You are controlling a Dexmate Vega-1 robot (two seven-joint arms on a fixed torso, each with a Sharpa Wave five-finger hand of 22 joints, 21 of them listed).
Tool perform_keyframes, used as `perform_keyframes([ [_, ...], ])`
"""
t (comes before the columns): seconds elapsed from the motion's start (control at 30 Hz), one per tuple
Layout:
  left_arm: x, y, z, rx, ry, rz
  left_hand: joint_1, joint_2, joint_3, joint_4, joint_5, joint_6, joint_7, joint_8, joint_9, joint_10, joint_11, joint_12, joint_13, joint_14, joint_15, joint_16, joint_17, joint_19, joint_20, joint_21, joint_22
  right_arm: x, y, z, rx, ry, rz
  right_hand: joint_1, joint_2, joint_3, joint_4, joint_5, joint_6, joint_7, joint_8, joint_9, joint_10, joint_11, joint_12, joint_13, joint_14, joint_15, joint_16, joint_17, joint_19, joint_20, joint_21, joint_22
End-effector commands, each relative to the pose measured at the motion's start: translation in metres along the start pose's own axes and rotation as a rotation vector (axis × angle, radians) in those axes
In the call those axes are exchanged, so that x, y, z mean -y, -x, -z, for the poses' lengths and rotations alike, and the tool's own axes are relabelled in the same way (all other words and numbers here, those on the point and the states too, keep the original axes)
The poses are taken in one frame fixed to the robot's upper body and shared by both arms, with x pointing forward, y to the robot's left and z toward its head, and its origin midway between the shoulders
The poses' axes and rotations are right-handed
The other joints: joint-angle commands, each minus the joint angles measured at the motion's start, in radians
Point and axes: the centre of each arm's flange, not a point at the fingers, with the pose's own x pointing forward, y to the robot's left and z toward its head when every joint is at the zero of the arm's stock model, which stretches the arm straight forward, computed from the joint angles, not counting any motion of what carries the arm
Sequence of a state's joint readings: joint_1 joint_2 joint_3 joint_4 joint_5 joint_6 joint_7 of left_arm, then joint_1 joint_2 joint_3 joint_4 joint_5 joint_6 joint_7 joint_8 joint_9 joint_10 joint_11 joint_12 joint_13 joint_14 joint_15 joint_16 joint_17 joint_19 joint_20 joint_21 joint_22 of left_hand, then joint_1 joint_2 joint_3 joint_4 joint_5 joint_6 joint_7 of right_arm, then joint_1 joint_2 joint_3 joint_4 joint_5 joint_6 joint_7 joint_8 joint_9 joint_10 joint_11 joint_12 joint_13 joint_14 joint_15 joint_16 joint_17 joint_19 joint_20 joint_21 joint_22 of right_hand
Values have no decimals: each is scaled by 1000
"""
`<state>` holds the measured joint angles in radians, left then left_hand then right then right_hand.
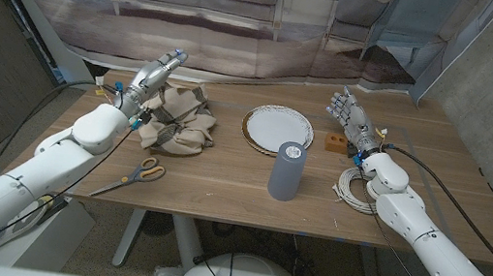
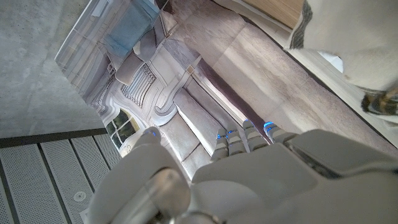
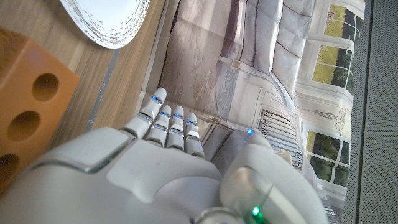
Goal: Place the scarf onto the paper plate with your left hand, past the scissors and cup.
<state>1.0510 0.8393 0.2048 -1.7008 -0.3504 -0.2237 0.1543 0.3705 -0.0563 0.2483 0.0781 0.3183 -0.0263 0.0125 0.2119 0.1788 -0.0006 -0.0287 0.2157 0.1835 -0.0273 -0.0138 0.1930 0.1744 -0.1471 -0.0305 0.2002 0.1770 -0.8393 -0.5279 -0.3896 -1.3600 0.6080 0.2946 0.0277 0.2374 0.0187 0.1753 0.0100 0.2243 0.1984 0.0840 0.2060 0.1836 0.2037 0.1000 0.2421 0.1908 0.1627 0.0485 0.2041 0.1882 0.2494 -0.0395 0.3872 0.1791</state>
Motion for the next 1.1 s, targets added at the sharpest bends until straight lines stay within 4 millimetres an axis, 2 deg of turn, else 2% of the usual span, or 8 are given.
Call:
perform_keyframes([
  [0.03, -3, -5, -6, -27, -86, -18, 16, 2, 2, -3, 7, 6, 0, -2, 6, 5, -5, -2, 3, 2, -1, 0, 4, 3, -8, 2, 2, 1, -3, 3, -4, -2, -5, 4, 9, 2, -8, -3, 12, 0, -2, 5, 9, -4, -1, 3, 10, -3, -4, 2, 9, 4, -1, 2],
  [0.27, -3, -6, -10, -26, -111, -9, 19, 4, 1, -4, 9, 10, -2, -2, 6, 10, -8, -2, 3, 4, -1, 0, 4, 4, -9, 2, 2, 0, -1, 5, -7, 4, -8, 4, 9, 2, -9, -3, 11, 0, -3, 5, 11, -4, -1, 3, 9, -3, -5, 2, 10, 4, -3, 2],
  [0.73, -16, -1, -14, -54, -196, -20, 23, 5, 0, -5, 11, 15, -3, -3, 6, 12, -8, -3, 3, 7, -3, 0, 4, 4, -8, 1, 2, -7, 1, 11, -18, 0, -12, 2, 9, 0, -9, -4, 13, 0, -3, 5, 14, -4, -1, 3, 11, -3, -5, 3, 12, 5, -7, 3],
  [1.1, -20, 5, -10, -56, -210, -34, 27, 7, -1, -7, 13, 16, -6, -4, 7, 14, -9, -4, 3, 10, -3, 0, 5, 3, -8, 0, 2, -10, 0, 10, -25, 12, -18, 2, 10, -1, -10, -4, 14, 1, -4, 6, 16, -4, -1, 3, 15, -3, -4, 3, 16, 6, -10, 3],
])
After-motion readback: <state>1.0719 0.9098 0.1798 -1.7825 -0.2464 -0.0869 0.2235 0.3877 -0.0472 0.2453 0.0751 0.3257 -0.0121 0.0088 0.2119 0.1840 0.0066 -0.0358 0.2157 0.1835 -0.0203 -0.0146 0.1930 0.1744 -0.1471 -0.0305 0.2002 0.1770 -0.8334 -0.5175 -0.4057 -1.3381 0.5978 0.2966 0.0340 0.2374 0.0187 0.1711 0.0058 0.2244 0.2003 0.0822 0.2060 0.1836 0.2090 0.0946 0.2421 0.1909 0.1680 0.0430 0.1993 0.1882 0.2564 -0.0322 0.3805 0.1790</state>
